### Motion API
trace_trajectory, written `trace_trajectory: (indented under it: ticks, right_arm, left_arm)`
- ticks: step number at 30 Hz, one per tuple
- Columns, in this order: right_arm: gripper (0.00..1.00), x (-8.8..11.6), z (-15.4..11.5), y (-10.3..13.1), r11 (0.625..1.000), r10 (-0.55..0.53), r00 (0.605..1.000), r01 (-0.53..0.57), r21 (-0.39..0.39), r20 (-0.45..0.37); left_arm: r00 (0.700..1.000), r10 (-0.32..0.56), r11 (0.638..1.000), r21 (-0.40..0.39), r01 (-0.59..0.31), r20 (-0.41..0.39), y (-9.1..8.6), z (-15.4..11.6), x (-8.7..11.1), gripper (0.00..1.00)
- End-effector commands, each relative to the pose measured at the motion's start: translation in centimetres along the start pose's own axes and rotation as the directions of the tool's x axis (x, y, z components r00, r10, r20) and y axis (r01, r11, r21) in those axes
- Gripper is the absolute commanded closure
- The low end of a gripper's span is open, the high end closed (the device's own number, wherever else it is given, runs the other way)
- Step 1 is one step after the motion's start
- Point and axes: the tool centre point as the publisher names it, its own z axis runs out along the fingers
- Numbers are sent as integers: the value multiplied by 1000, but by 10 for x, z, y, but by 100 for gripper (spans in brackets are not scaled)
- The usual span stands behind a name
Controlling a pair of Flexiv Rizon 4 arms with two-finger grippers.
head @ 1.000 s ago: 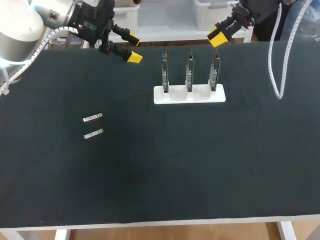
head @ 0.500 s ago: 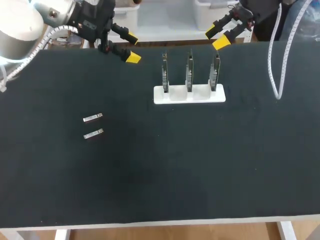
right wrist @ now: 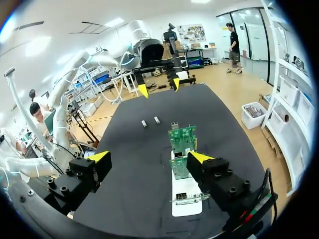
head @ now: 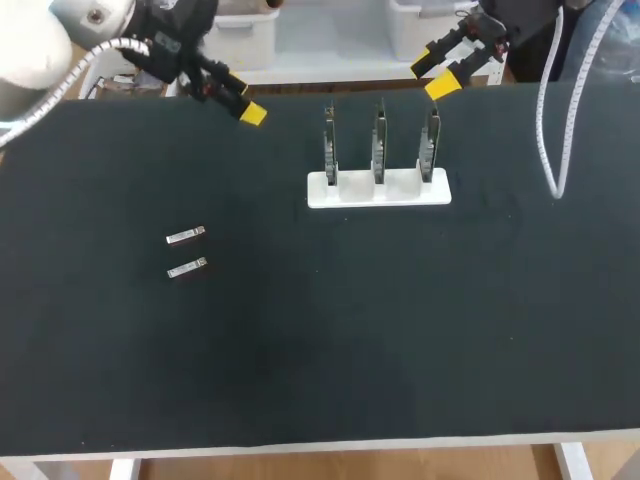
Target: Pick up the optical module with the left hand, and insert it into the network port with the right hand.
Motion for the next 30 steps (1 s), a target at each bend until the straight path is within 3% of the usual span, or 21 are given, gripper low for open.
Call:
trace_trajectory:
  ticks: [1, 8, 16, 21, 30]
  right_arm:
    - [0, 0, 0, 1, 1000, -1, 1000, 1, 2, 1]
    - [0, 0, 0, 1, 1000, -1, 1000, 1, 2, 1]
    - [0, 0, 0, 1, 1000, -1, 1000, 1, 2, 1]
    - [0, 0, 0, 1, 1000, -1, 1000, 1, 2, 1]
    - [0, 0, 0, 1, 1000, -1, 1000, 1, 2, 1]
  left_arm:
    - [999, -28, 988, -153, 21, -41, -31, -10, 17, 0]
    - [991, -41, 982, -187, 17, -128, -40, -23, 34, 0]
    - [969, -140, 969, -231, 91, -205, -42, -33, 64, 0]
    - [939, -167, 960, -268, 85, -302, -43, -34, 75, 0]
    - [906, -190, 956, -283, 82, -379, -44, -37, 93, 0]
